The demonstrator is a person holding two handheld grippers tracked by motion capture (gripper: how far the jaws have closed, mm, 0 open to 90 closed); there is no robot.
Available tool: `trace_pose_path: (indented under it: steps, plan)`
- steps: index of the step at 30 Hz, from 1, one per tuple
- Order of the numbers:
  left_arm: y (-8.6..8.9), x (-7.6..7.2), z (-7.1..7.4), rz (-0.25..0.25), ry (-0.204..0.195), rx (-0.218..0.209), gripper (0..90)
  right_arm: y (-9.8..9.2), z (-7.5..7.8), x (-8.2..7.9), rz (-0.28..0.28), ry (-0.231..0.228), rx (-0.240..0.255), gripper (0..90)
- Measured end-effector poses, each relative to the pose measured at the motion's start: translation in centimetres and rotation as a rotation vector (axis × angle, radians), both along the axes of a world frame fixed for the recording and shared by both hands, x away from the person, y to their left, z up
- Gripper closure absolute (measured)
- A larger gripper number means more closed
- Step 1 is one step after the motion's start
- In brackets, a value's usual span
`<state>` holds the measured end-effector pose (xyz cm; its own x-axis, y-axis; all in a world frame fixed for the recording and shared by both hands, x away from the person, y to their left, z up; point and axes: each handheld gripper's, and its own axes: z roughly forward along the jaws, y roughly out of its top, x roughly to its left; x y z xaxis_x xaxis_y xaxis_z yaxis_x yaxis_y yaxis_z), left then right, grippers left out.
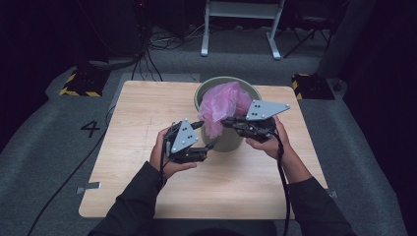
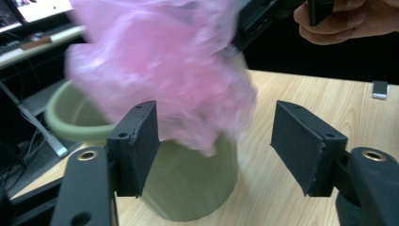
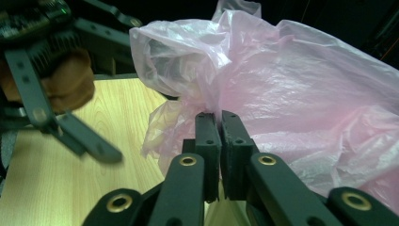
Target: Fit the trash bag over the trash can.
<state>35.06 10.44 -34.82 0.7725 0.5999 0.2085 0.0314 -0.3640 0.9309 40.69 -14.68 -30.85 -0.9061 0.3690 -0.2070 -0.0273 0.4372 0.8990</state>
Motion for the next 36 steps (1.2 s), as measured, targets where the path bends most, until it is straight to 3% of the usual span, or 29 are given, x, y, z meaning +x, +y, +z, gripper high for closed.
trace_pose_path:
  steps: [5, 7, 14, 16, 18, 21, 24, 32, 36]
  plan:
    - [2.2, 0.0, 0.4, 0.048, 0.002, -0.052, 32.7, -1.2, 0.0, -0.2, -0.011, -0.001, 0.021, 89.4]
    - [2.6, 0.4, 0.6, 0.040, 0.008, -0.084, 32.5, -1.6, 0.0, -0.2, -0.016, 0.002, 0.024, 89.4]
    - [0.8, 1.4, 1.3, -0.013, 0.026, -0.116, 28.7, -2.0, -0.3, -0.4, -0.023, 0.010, 0.029, 88.3]
    - [0.1, 1.7, 1.4, 0.031, 0.019, -0.082, 33.2, -2.1, -0.4, -0.4, -0.023, 0.011, 0.030, 88.2]
    - [-0.3, 2.1, 1.3, 0.082, 0.007, -0.059, 48.5, -2.3, -0.5, -0.5, -0.025, 0.012, 0.031, 88.2]
    - [-0.3, 2.8, 1.1, 0.110, 0.003, -0.047, 71.5, -2.7, -0.7, -0.6, -0.034, 0.014, 0.037, 88.8]
    - [0.2, 3.2, 0.9, 0.106, -0.007, -0.058, 85.5, -3.3, -1.0, -0.7, -0.043, 0.019, 0.046, 90.0]
    - [2.2, 3.5, 0.0, 0.121, 0.011, -0.077, 89.2, -5.9, -2.0, -1.0, -0.112, 0.048, 0.115, 90.0]
    - [3.1, 3.6, -0.4, 0.108, 0.026, -0.096, 89.2, -7.7, -2.9, -1.0, -0.143, 0.090, 0.158, 90.0]
